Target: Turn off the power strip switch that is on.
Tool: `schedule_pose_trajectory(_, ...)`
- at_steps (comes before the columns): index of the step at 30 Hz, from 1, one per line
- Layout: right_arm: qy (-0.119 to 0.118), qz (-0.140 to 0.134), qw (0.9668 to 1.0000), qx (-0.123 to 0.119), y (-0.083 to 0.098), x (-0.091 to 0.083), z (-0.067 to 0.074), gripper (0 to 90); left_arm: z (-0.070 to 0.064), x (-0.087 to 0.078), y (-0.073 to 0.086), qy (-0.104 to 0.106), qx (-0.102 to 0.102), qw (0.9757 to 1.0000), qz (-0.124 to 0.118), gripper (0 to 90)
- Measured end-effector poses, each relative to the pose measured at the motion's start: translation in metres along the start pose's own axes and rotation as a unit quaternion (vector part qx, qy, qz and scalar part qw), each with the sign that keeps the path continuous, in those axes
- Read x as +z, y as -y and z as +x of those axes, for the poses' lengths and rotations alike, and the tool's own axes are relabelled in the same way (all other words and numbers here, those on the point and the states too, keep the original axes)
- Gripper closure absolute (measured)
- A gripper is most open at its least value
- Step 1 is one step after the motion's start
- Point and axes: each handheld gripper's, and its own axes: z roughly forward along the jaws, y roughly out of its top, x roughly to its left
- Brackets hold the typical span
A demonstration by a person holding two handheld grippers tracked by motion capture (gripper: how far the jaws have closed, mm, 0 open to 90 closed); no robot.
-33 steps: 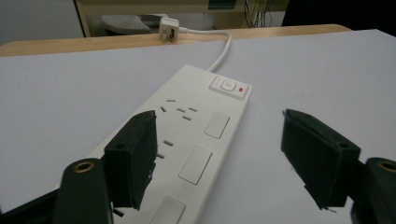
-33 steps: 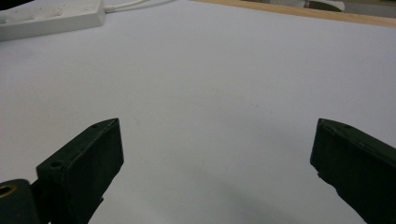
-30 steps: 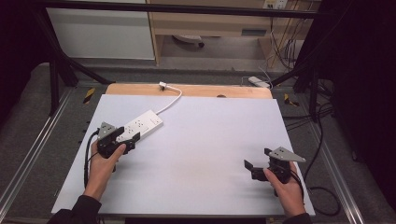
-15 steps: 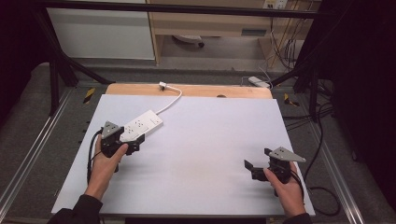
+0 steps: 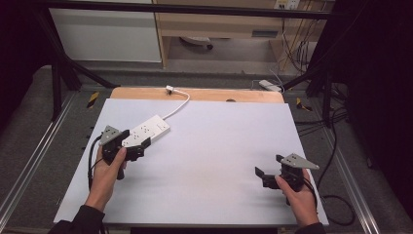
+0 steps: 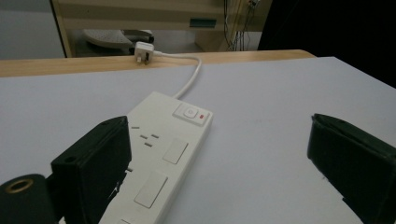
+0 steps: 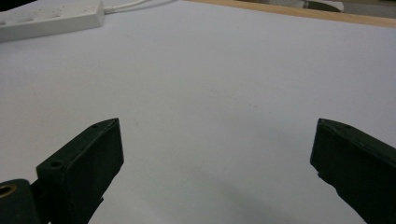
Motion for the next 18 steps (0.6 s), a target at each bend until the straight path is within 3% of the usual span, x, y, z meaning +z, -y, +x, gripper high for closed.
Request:
schedule_pose_trajectory(9, 0.001, -0.002, 1.0, 0.0, 0.0, 0.0, 0.0, 3.0, -0.01, -0.015, -0.008, 0.025, 0.002, 0.9993, -0.026, 6.5)
schedule_pose_trajectory(18, 0.001, -0.001, 1.0, 0.0, 0.0, 0.0, -0.001, 3.0, -0.016, -0.038, -0.012, 0.035, 0.009, 0.9986, -0.039, 6.8)
